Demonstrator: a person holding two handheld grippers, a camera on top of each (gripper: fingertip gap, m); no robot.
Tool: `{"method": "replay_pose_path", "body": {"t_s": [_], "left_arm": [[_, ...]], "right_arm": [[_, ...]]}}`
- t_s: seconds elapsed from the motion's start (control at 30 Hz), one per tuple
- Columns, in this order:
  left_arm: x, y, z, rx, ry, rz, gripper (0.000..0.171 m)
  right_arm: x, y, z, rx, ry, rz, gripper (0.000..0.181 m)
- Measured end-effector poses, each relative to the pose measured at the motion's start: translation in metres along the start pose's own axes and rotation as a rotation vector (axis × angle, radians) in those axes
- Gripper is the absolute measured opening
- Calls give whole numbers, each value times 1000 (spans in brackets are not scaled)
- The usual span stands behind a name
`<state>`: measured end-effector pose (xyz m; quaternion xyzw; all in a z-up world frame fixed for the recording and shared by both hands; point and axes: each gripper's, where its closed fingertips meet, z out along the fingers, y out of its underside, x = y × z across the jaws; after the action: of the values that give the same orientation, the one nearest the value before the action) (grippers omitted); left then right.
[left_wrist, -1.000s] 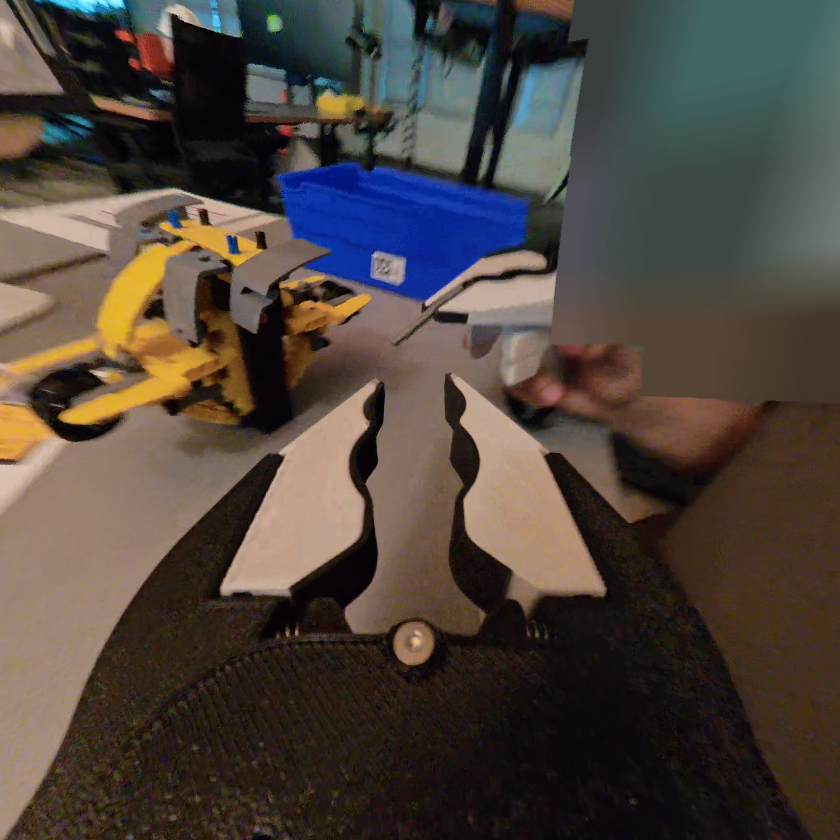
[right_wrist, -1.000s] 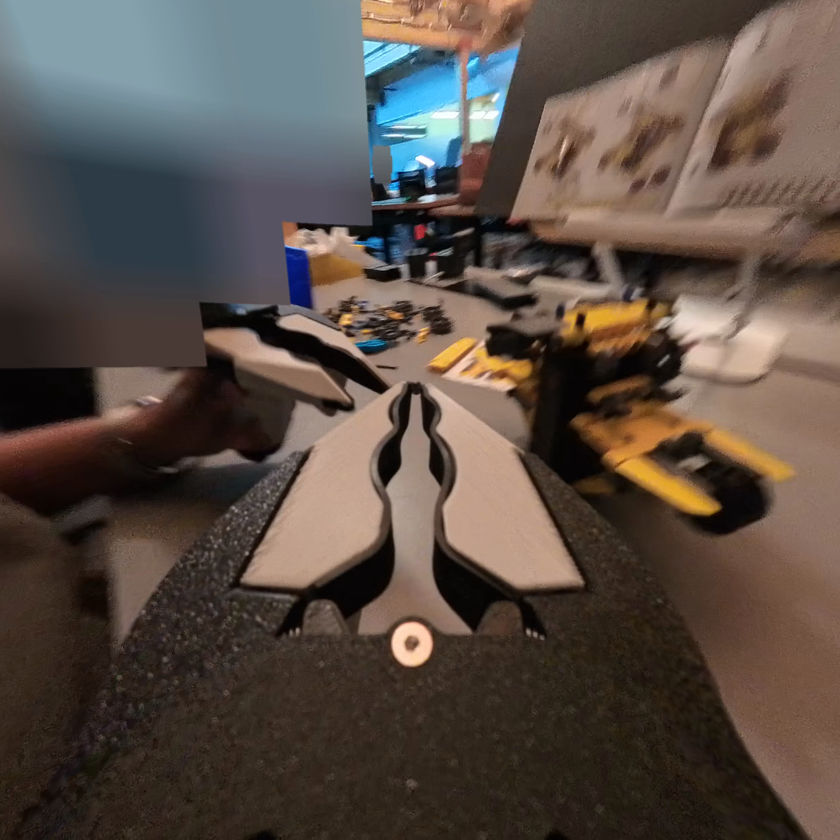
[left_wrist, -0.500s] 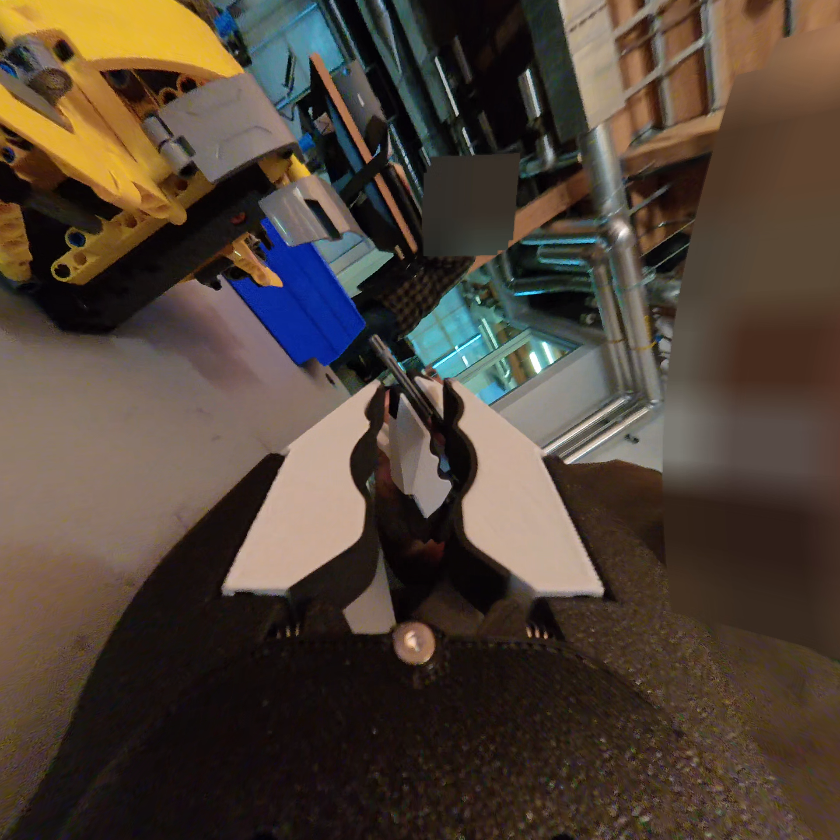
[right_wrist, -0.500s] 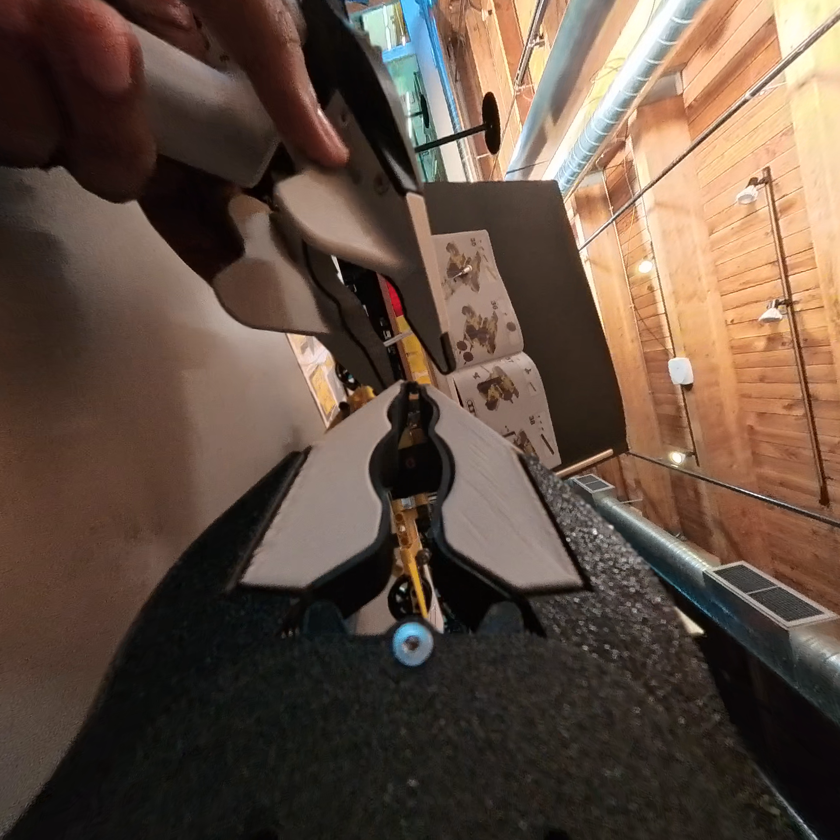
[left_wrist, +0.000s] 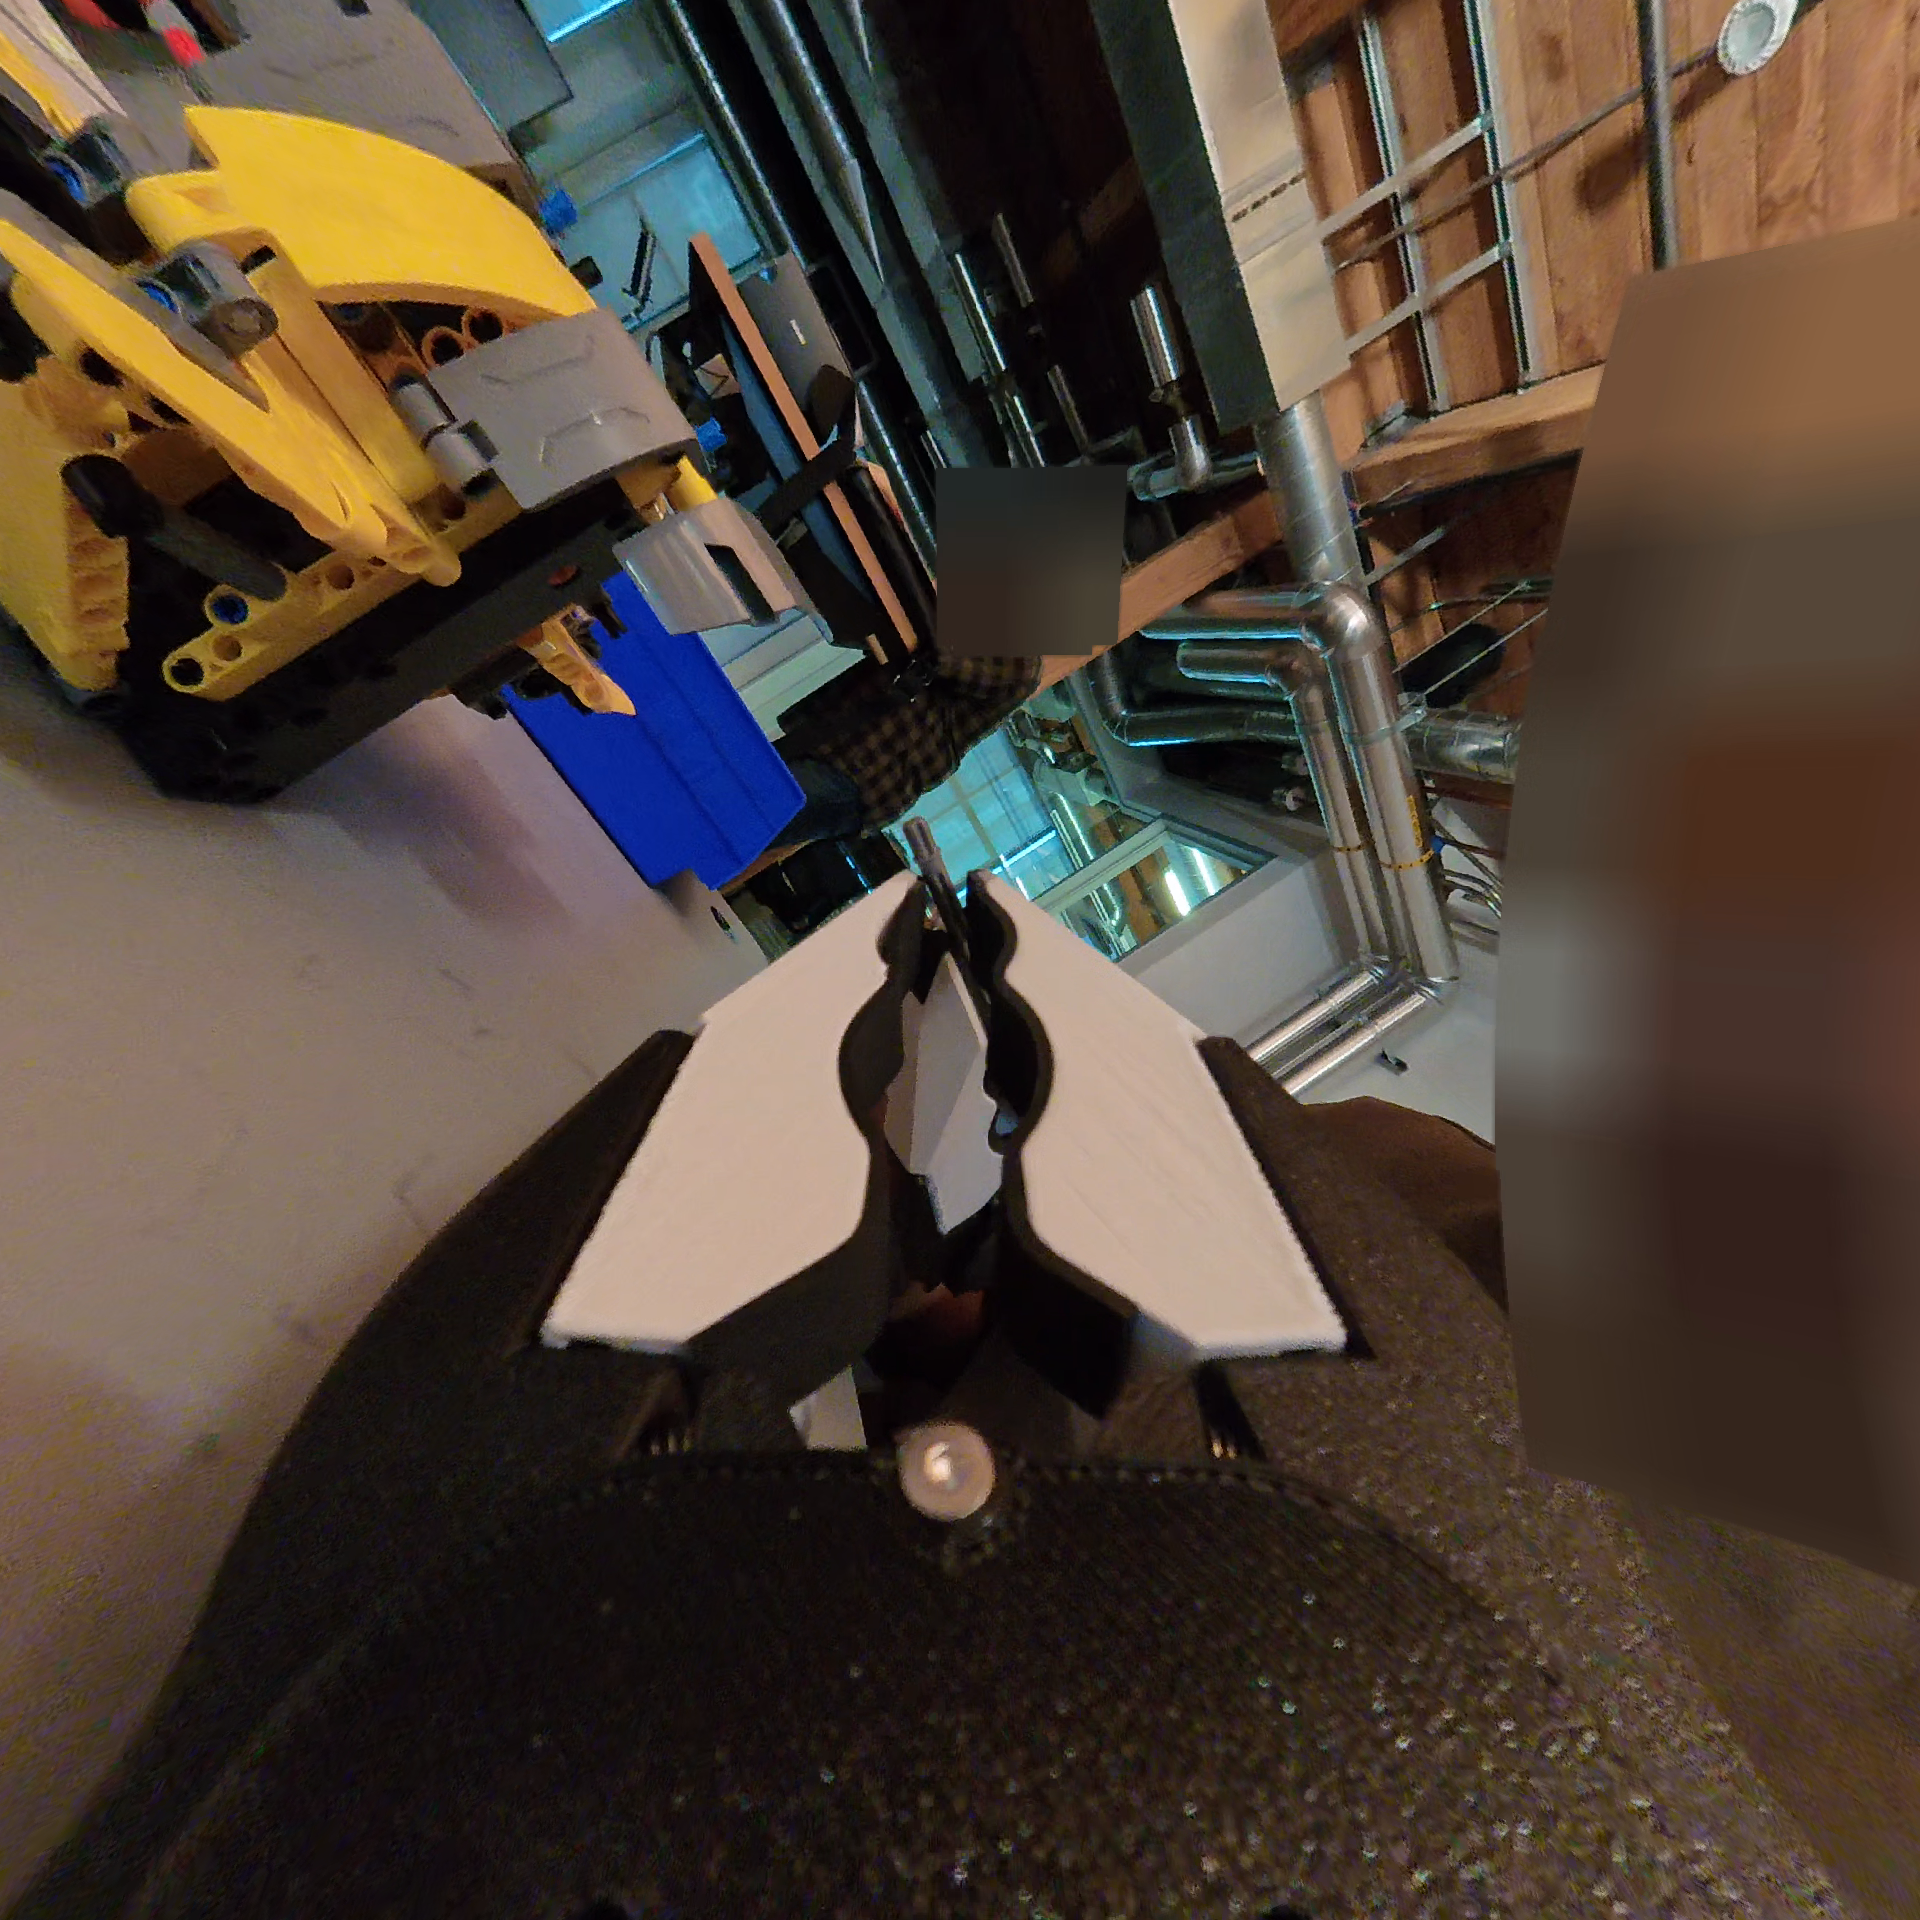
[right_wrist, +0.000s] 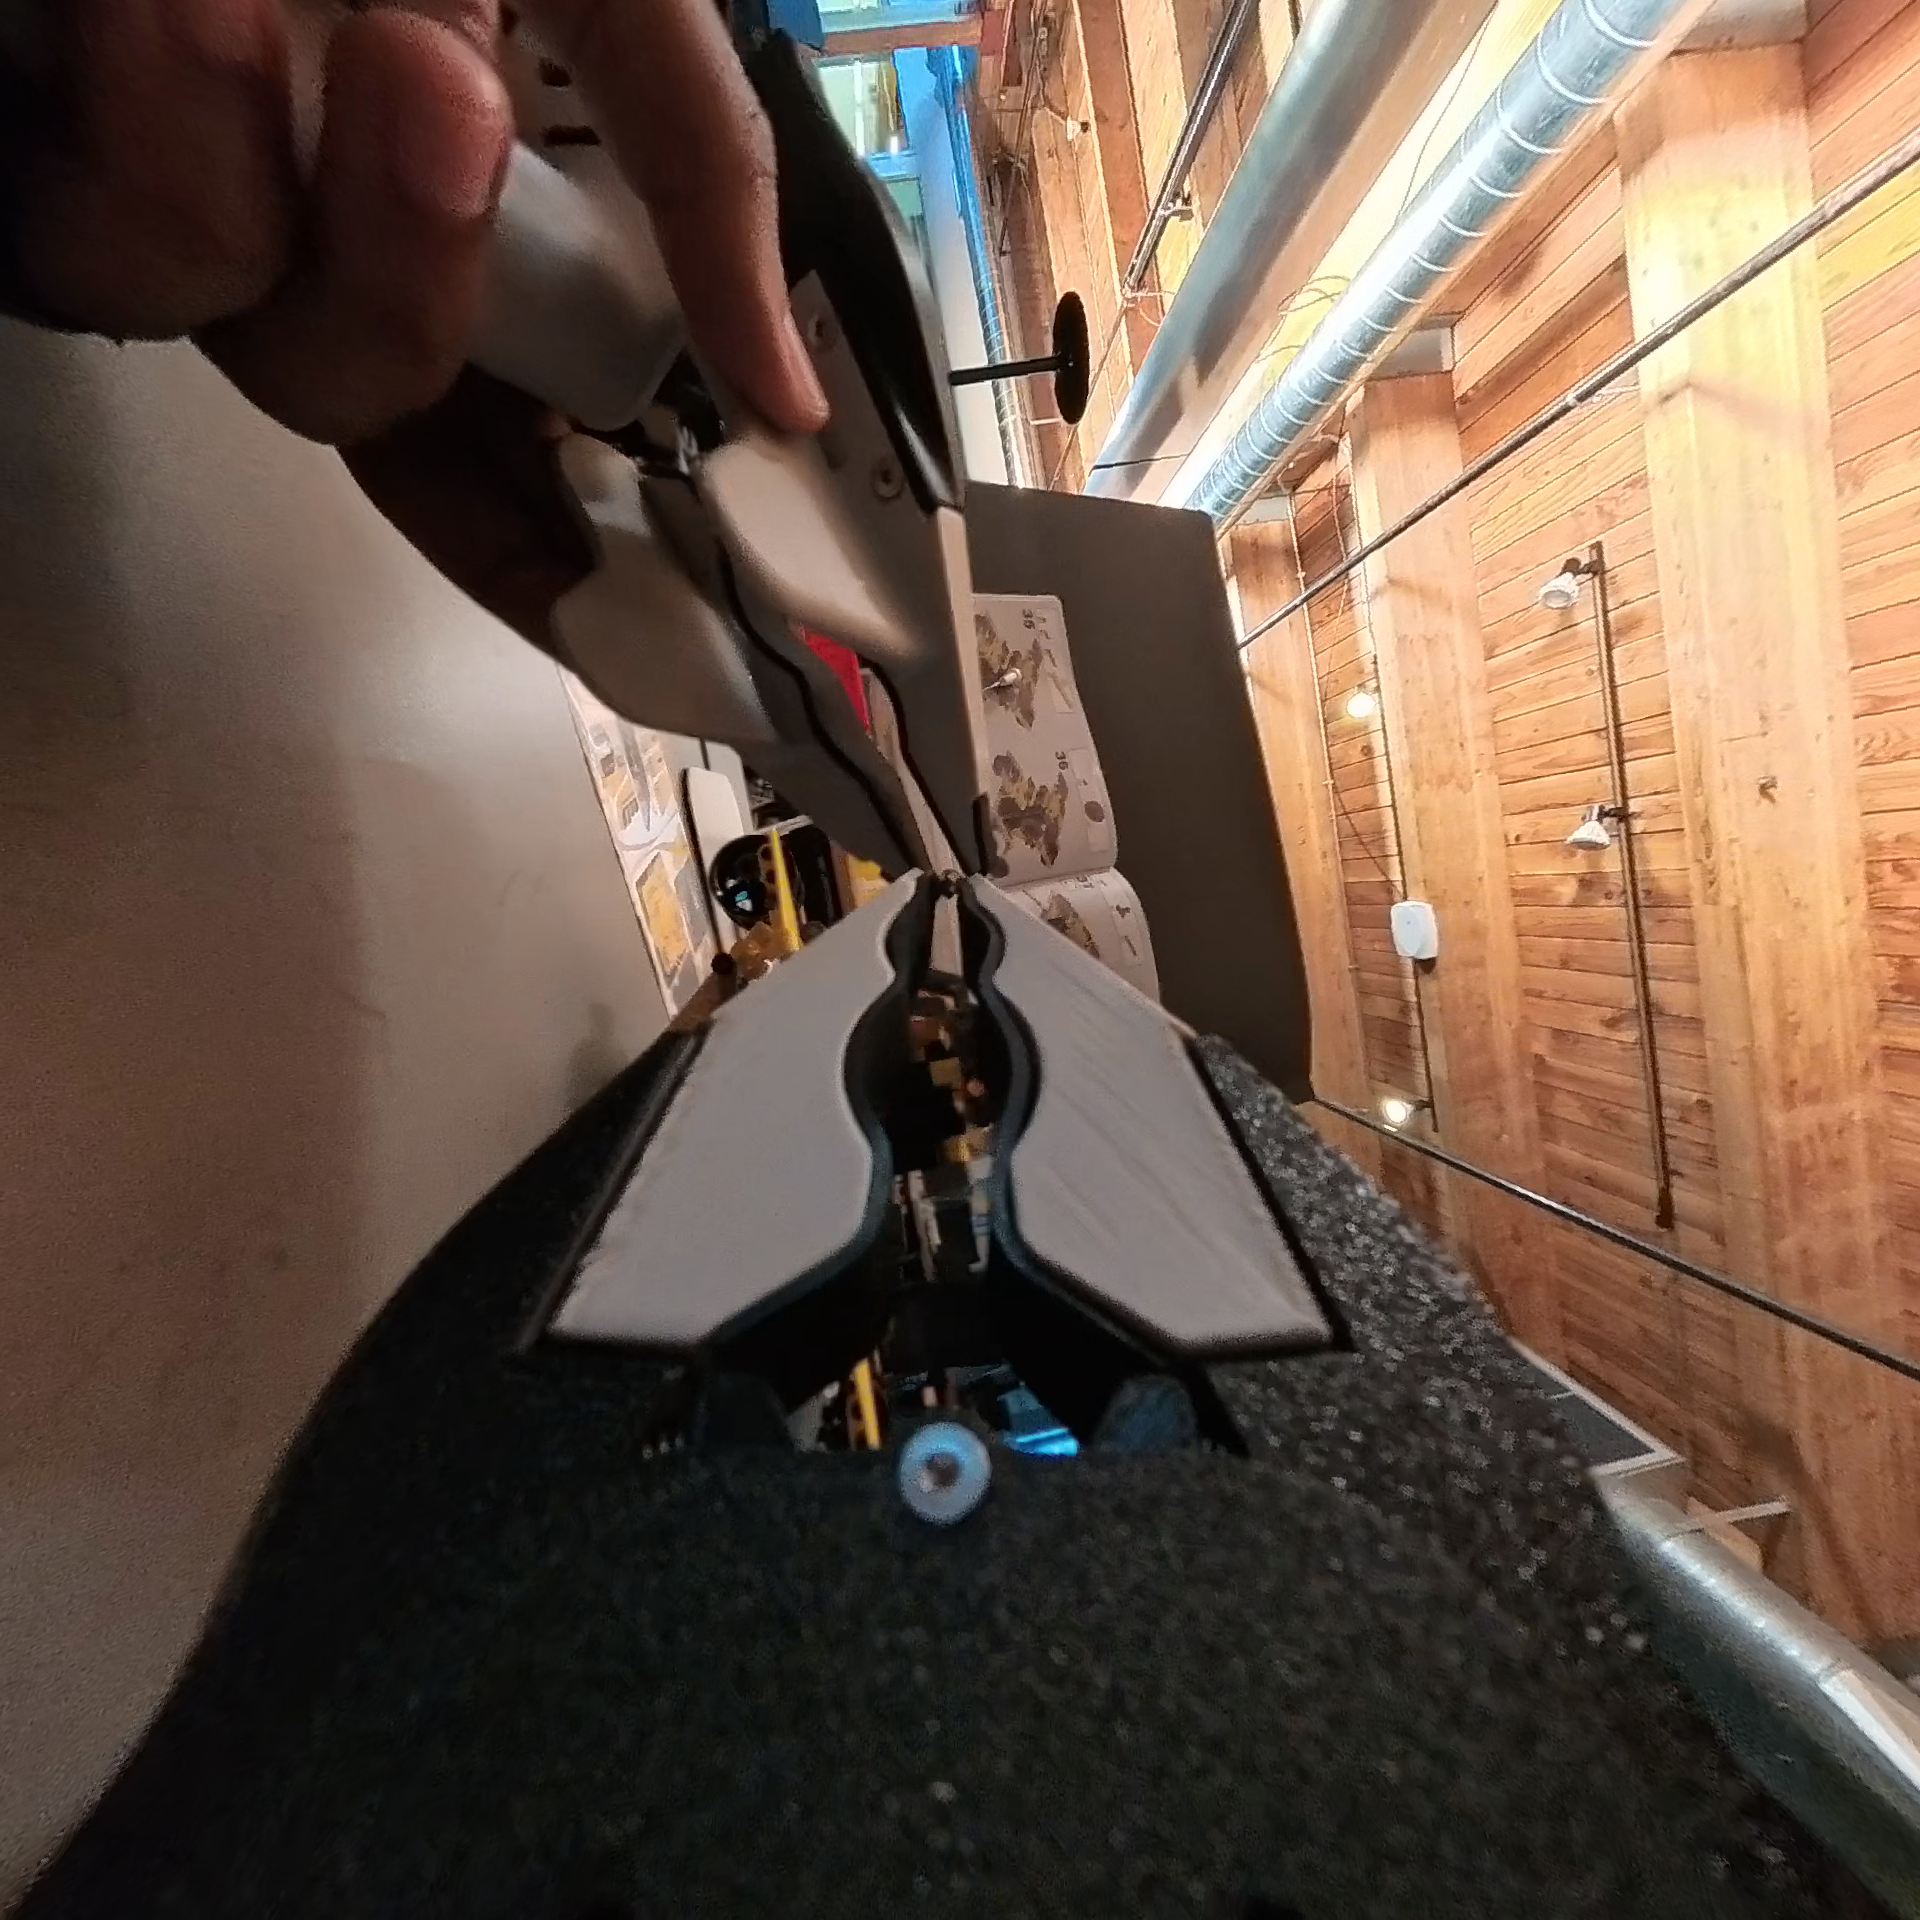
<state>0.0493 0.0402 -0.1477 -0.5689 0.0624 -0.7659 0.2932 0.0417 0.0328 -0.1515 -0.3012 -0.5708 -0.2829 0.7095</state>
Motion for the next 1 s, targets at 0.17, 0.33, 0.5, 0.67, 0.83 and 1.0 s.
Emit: {"method": "replay_pose_path", "body": {"t_s": [0.17, 0.33, 0.5, 0.67, 0.83, 1.0], "left_arm": [[-4, 1, -3, -18, -43, 39, 2], [-4, -14, -14, 52, -118, 157, 0], [-3, -15, -19, -10, -267, 381, 1], [-18, 2, -12, -190, -500, 698, 2], [-31, 22, -2, -325, -591, 863, 2], [-35, 27, -1, -364, -600, 893, 2]], "right_arm": [[-4, 0, -1, -11, -7, -24, 3], [-14, 3, -4, 1, -107, 142, 5], [4, 11, -7, 53, -211, 683, 1], [24, 23, -4, 108, -430, 1322, 20], [4, 24, -3, 74, -636, 1617, 23], [-11, 23, -8, 69, -766, 1763, 21]]}}
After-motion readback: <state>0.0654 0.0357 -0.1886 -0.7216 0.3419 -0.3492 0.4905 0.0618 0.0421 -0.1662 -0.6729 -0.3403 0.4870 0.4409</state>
